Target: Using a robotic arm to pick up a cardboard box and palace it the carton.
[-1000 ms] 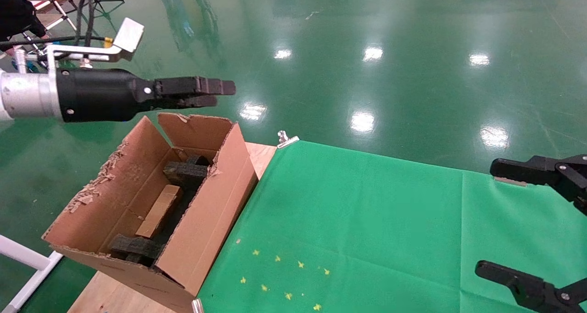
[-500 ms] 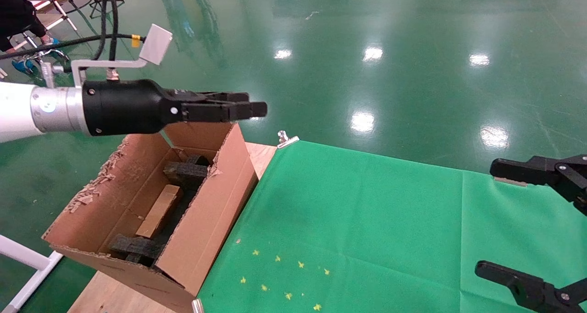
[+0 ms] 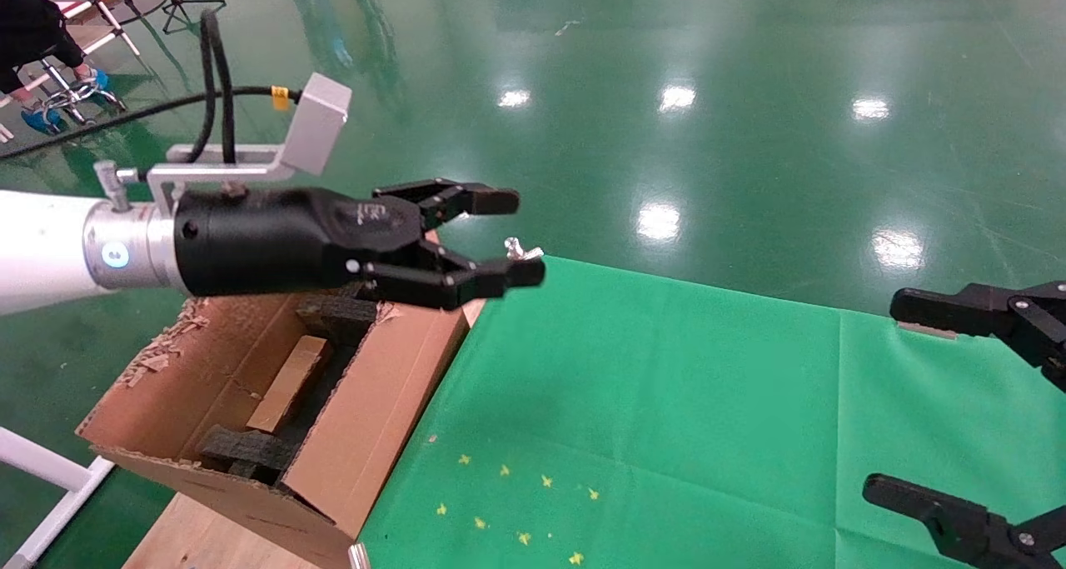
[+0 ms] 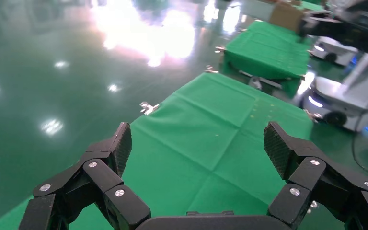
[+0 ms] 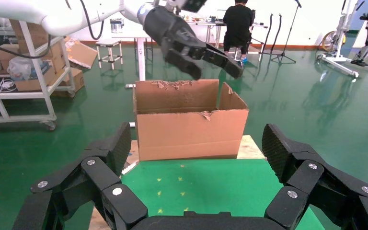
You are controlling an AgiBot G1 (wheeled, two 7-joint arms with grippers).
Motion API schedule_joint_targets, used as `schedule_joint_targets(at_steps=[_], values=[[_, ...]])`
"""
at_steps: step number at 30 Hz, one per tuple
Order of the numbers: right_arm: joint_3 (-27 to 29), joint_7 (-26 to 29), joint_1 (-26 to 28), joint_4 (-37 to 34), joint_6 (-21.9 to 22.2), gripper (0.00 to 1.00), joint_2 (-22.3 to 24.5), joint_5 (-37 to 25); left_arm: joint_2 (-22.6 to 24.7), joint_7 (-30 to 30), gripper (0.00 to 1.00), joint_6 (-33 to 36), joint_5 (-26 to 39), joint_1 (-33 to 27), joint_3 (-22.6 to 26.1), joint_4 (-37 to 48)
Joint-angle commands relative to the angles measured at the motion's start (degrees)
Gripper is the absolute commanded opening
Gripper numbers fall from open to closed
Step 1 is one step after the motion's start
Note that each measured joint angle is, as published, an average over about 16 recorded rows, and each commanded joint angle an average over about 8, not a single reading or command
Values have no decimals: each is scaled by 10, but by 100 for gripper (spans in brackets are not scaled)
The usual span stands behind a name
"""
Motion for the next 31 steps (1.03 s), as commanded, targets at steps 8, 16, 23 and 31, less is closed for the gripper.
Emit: schedule_joint_targets(at_steps=[8,16,23,31], values=[[0,0,0,0,0,100,0,0,-5,68,100,-9,-63,84,-34,-109],[0,0,0,0,0,100,0,0,-8,120,100,-15,-111,149,-59,-192],[0,0,0,0,0,100,0,0,-9,134,100,-18,-130,173,-69,-223],[0,0,0,0,0,100,0,0,-9,131,100,-18,-126,167,-67,-215]])
